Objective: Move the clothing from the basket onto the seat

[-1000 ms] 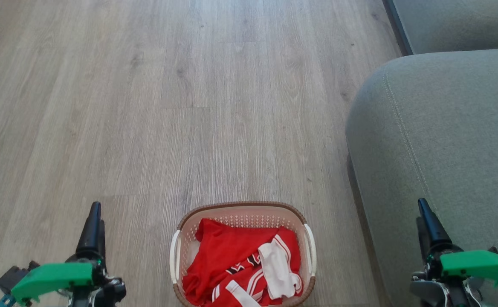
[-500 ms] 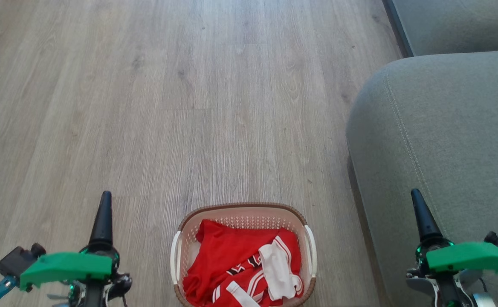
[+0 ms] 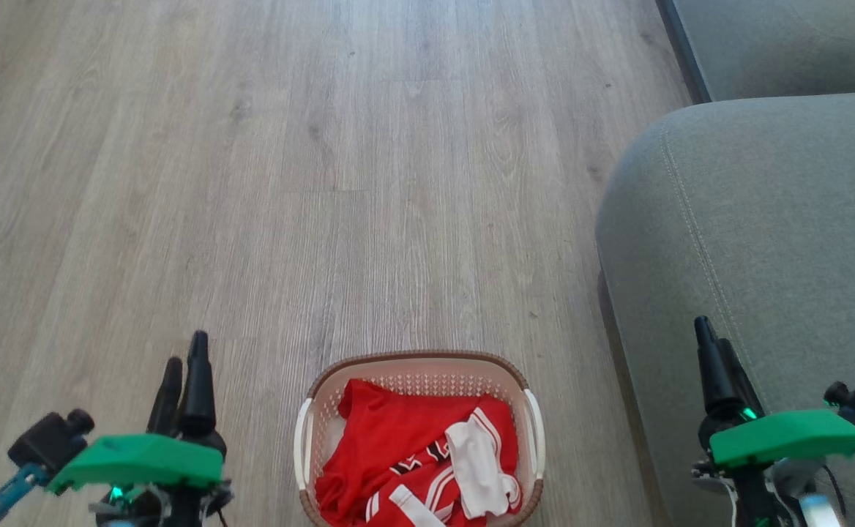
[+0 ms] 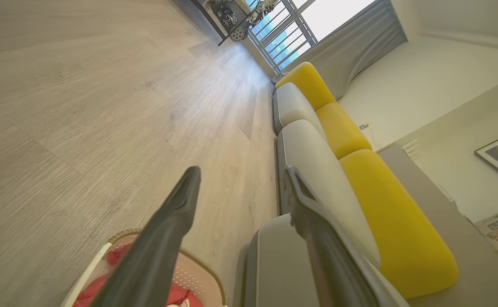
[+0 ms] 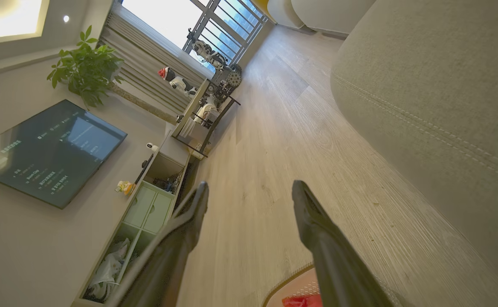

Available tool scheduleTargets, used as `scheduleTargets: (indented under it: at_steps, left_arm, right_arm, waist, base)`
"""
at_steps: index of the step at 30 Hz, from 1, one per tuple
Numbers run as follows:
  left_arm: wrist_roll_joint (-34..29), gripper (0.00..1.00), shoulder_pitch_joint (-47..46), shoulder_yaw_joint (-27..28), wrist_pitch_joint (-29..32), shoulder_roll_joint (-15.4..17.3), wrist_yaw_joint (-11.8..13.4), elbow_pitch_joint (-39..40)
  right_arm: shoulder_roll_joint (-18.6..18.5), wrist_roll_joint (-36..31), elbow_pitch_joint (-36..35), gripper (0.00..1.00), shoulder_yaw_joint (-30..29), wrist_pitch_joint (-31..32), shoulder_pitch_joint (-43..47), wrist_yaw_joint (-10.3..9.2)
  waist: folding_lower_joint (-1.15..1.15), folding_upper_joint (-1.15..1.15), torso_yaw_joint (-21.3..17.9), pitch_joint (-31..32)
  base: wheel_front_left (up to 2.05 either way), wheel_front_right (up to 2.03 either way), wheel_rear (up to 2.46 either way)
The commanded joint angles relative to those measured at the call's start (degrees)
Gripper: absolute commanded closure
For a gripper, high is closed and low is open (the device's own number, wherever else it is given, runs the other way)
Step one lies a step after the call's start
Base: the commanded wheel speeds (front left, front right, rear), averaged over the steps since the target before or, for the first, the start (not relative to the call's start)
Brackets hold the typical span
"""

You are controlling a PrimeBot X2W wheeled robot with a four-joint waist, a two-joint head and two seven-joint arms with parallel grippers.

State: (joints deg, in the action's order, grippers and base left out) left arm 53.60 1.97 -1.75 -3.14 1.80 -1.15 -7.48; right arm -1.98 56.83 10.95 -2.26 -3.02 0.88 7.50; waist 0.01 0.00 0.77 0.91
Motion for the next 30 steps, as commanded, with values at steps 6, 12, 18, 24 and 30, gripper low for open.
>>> scheduleTargets:
  at_steps: [6,12,18,24,30]
  left_arm:
    - [-6.8,0.00,0.1,-0.3,-1.6,0.8,0.7,2.9]
    - [-11.7,0.00,0.9,-1.2,-2.6,0.8,0.9,2.6]
    - [-16.4,0.00,1.4,-1.7,-3.6,0.8,1.2,2.3]
    - [-20.8,0.00,1.9,-2.0,-4.6,0.9,1.6,2.1]
    - [-25.1,0.00,2.4,-2.2,-5.6,1.0,2.0,2.0]
  right_arm:
    - [-0.5,-6.6,-3.0,0.00,1.9,-1.6,-0.4,0.00]
    - [-0.5,-11.7,-3.2,0.00,2.8,-2.6,-0.2,-0.01]
    - [-0.5,-16.2,-3.1,0.00,3.5,-3.6,0.1,-0.01]
    - [-0.6,-20.6,-3.1,0.00,4.0,-4.7,0.3,-0.01]
    - [-0.6,-24.9,-3.5,0.00,4.5,-5.7,0.4,-0.01]
  waist:
    - [0.00,0.00,0.1,0.1]
    - [0.00,0.00,0.1,0.3]
    - [0.00,0.00,0.1,0.6]
    - [0.00,0.00,0.2,0.7]
    - [0.00,0.00,0.3,0.8]
  base:
    - [0.00,0.00,0.00]
    - [0.00,0.00,0.00]
    - [0.00,0.00,0.00]
    - [0.00,0.00,0.00]
    - [0.00,0.00,0.00]
